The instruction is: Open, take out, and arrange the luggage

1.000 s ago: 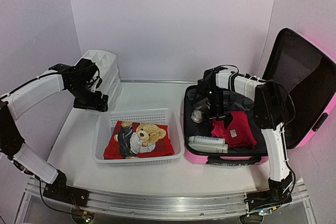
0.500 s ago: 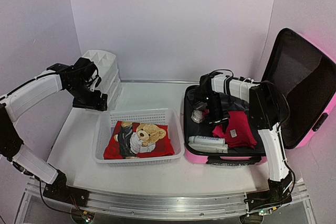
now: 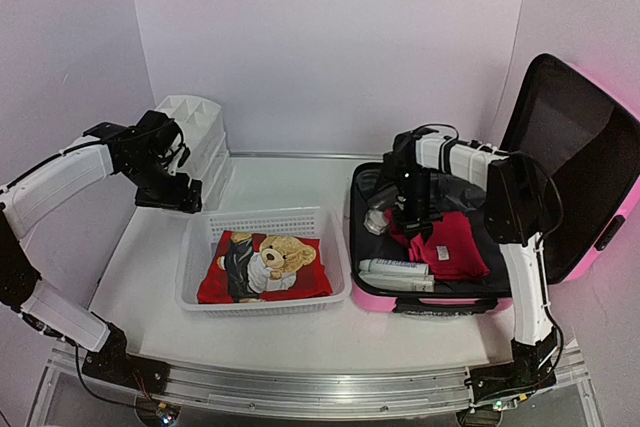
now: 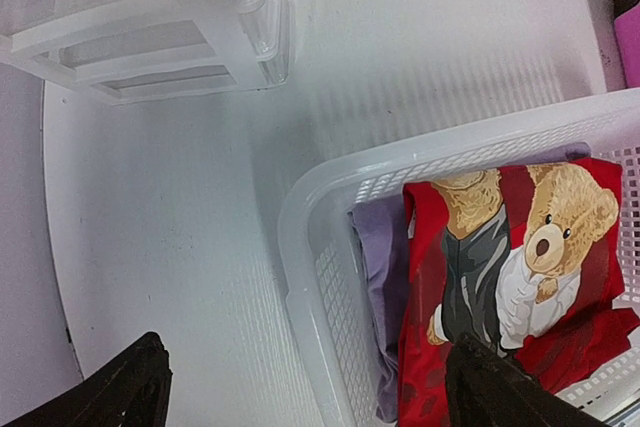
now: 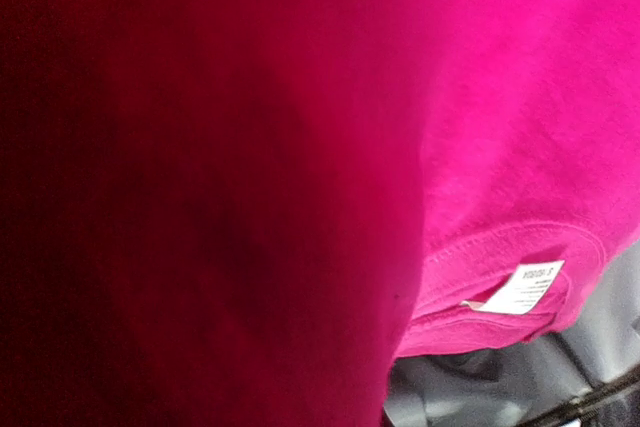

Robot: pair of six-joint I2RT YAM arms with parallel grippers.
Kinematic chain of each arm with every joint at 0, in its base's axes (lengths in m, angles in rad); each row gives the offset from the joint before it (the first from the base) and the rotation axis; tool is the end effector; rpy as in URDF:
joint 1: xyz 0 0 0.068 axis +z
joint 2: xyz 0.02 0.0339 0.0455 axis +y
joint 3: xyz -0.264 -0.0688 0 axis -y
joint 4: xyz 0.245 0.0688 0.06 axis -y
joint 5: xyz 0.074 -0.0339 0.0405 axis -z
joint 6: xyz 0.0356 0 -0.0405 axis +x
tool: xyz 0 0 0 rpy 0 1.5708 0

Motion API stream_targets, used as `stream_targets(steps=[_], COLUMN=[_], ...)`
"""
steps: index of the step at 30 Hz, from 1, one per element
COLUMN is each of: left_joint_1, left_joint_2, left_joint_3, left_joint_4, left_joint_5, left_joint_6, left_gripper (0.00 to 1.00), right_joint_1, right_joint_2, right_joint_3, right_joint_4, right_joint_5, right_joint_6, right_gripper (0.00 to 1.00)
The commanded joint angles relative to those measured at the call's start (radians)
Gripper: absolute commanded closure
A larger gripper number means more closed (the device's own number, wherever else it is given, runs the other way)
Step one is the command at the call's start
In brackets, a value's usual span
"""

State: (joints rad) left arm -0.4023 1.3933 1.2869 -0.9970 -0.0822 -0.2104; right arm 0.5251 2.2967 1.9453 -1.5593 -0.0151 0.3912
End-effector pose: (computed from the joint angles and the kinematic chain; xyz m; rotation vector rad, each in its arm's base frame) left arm 0.2521 -0.1041 0.3093 0.2298 2.6606 -0.0870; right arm 0.3540 0.2057 0.1796 0.1853 -2.8176 0.1952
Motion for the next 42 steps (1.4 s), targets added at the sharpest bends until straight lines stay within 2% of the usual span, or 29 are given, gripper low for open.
stream_targets(steps=[1, 8, 14, 17, 23, 27, 36, 42], left_joint_1=[0.004, 0.005, 0.005, 0.004, 0.005, 0.005, 0.012, 0.021], left_joint_2=[-0.039, -0.037, -0.04, -0.032, 0.001, 0.017, 0.05, 0.101], left_joint_3=[0.011, 0.039, 0.061, 0.071, 0.11, 0.122, 0.116, 0.098], left_joint_4=[0.004, 0.001, -0.006, -0.007, -0.019, -0.025, -0.047, -0.044], left_joint_5=[-0.016, 0.018, 0.078, 0.106, 0.14, 0.148, 0.196, 0.161], left_joint_6=[-0.02, -0.096, -0.169, -0.176, -0.157, -0.156, -0.259, -0.283], left_gripper=[0.04, 0.05, 0.05, 0.05, 0.05, 0.05, 0.04, 0.05], right_joint_1=[-0.09, -0.216, -0.254, -0.252, -0.203, -0.123, 0.036, 0.148], right_joint_2=[-0.167, -0.248, -0.246, -0.25, -0.25, -0.227, -0.184, -0.15], right_joint_3=[-0.002, 0.025, 0.138, 0.154, 0.168, 0.196, 0.234, 0.259], right_joint_4=[0.02, 0.024, 0.054, 0.13, 0.203, 0.208, 0.236, 0.271], right_joint_5=[-0.276, -0.584, -0.822, -0.918, -0.944, -0.93, -0.901, -0.871], right_joint_6=[-0.116, -0.162, -0.054, 0.025, 0.055, 0.036, 0.069, 0.094], right_gripper=[1.0, 1.0, 1.0, 1.0, 1.0, 1.0, 1.0, 1.0])
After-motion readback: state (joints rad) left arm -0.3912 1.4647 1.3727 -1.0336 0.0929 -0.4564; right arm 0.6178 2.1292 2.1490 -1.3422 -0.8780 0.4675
